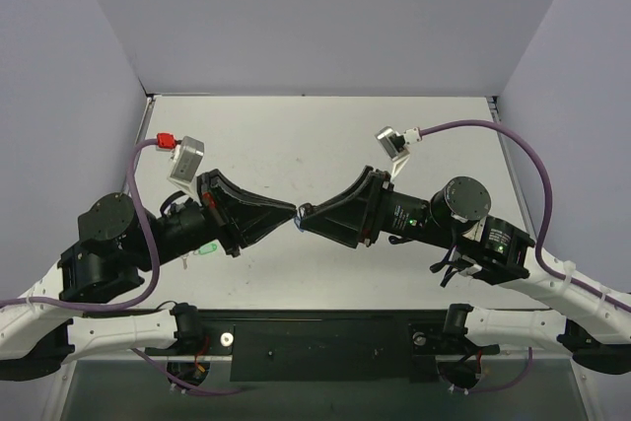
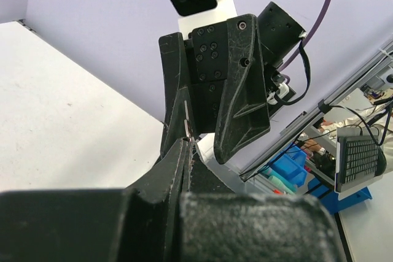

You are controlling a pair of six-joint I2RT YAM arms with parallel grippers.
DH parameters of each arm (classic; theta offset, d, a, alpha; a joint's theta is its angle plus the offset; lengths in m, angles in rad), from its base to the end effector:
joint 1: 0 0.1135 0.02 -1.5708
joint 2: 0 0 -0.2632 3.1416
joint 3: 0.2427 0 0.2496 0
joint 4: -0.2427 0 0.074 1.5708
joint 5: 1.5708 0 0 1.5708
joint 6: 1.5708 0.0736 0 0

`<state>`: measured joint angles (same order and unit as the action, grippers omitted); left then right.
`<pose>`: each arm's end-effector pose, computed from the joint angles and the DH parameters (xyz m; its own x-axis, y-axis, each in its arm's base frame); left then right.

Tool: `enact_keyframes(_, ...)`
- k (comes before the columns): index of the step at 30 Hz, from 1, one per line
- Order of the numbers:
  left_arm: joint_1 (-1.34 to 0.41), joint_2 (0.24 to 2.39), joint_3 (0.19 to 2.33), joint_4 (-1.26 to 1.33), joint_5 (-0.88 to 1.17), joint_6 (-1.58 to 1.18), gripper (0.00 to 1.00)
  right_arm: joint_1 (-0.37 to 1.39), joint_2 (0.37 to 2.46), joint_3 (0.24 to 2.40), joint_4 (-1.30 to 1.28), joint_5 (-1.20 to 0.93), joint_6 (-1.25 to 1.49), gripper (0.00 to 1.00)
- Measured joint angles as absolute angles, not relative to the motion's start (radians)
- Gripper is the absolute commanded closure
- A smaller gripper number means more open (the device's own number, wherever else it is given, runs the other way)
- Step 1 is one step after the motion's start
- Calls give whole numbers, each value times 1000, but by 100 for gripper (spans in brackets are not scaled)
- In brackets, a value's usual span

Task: Remove the keys from the keyring

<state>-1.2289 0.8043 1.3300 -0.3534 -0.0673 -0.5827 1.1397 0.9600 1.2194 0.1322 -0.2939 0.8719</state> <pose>0.0590 -0.1511 0.5018 -0.4570 -0.3533 -0.8163 0.7980 0.2425 -0.5518 0.0731 0.2100 0.5044 -0.6487 0.3431 -0.6793 -0.7535 -0.1646 0.6365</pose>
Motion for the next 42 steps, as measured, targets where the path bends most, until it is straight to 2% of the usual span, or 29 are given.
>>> enact_keyframes(10, -1229, 806, 1319, -347, -78, -592, 100, 1140, 960, 1219, 131, -275, 867, 69)
enact_keyframes(15, -1229, 806, 1319, -347, -79, -593, 100, 1140, 960, 1225, 117, -268, 860, 78)
enact_keyframes(27, -1229, 798, 1313, -347, -79, -595, 100, 1140, 960, 1255, 80, -258, 842, 80)
enact_keyframes(32, -1229, 797, 1313, -347, -79, -595, 100, 1139, 960, 1264, 68, -255, 833, 97)
enact_keyframes(34, -1229, 797, 1313, -349, -80, -594, 100, 1139, 960, 1265, 66, -255, 834, 100)
enact_keyframes(42, -1229, 801, 1313, -363, -82, -593, 100, 1140, 960, 1266, 61, -257, 835, 100)
